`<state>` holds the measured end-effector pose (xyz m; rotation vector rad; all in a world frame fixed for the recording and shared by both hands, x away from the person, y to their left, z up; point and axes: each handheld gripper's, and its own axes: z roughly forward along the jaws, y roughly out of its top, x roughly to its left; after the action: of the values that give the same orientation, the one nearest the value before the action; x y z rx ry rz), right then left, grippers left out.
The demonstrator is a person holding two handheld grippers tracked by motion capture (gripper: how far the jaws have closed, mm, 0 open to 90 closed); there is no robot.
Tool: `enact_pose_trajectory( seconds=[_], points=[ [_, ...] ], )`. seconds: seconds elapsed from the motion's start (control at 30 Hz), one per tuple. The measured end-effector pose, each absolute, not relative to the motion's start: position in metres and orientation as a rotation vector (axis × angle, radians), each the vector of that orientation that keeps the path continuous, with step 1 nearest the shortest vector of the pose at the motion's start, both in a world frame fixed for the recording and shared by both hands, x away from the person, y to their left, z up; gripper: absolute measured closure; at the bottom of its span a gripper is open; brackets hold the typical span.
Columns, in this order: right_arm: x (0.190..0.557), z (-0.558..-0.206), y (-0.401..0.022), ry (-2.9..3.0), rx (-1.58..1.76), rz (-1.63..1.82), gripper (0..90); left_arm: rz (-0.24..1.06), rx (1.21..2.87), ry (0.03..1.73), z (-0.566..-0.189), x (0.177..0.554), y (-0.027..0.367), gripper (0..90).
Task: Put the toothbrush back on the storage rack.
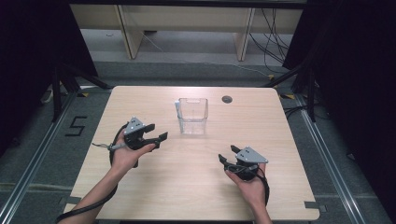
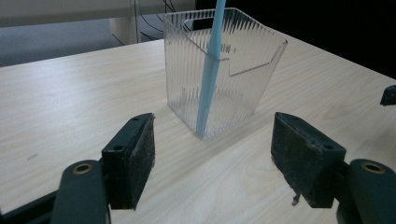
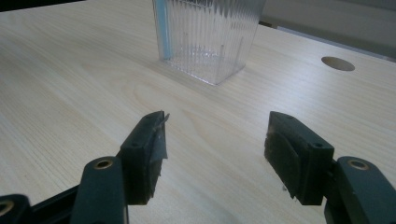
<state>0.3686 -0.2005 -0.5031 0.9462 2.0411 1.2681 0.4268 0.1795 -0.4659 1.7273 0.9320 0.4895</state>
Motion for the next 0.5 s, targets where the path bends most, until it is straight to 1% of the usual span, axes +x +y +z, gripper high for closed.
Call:
enact_pose_trajectory(
  seconds=[0.03, 0.07, 0.1, 0.13, 0.17, 0.2, 0.23, 0.37, 0.5],
  points=[
    [0.367, -0.503, -0.2, 2.047, 0.961, 1.269, 39.2, 0.516, 1.736, 0.923, -0.468, 0.426, 0.183, 30.3],
    [0.368, -0.503, -0.201, 2.035, 0.94, 1.26, 39.2, 0.483, 1.723, 0.957, -0.47, 0.421, 0.183, 30.3],
    [0.369, -0.503, -0.2, 2.018, 0.939, 1.272, 39.1, 0.827, 1.943, 0.586, -0.46, 0.442, 0.208, 30.3],
    [0.369, -0.503, -0.2, 2.02, 0.939, 1.27, 39.1, 0.781, 1.943, 0.551, -0.462, 0.44, 0.209, 30.3],
    [0.369, -0.503, -0.201, 2.019, 0.938, 1.268, 39.1, 0.773, 1.98, 0.511, -0.462, 0.438, 0.212, 30.3],
    [0.368, -0.502, -0.201, 2.027, 0.944, 1.268, 39.1, 0.78, 1.972, 0.507, -0.464, 0.436, 0.215, 30.3],
    [0.368, -0.503, -0.2, 2.017, 0.95, 1.279, 39.1, 0.5, 1.712, 0.953, -0.479, 0.409, 0.196, 30.2],
    [0.368, -0.503, -0.2, 2.028, 0.957, 1.28, 39.0, 0.499, 1.694, 0.96, -0.491, 0.399, 0.205, 30.1],
    [0.368, -0.502, -0.201, 2.032, 0.94, 1.262, 38.9, 0.542, 1.697, 0.959, -0.503, 0.388, 0.215, 30.0]
  ],
)
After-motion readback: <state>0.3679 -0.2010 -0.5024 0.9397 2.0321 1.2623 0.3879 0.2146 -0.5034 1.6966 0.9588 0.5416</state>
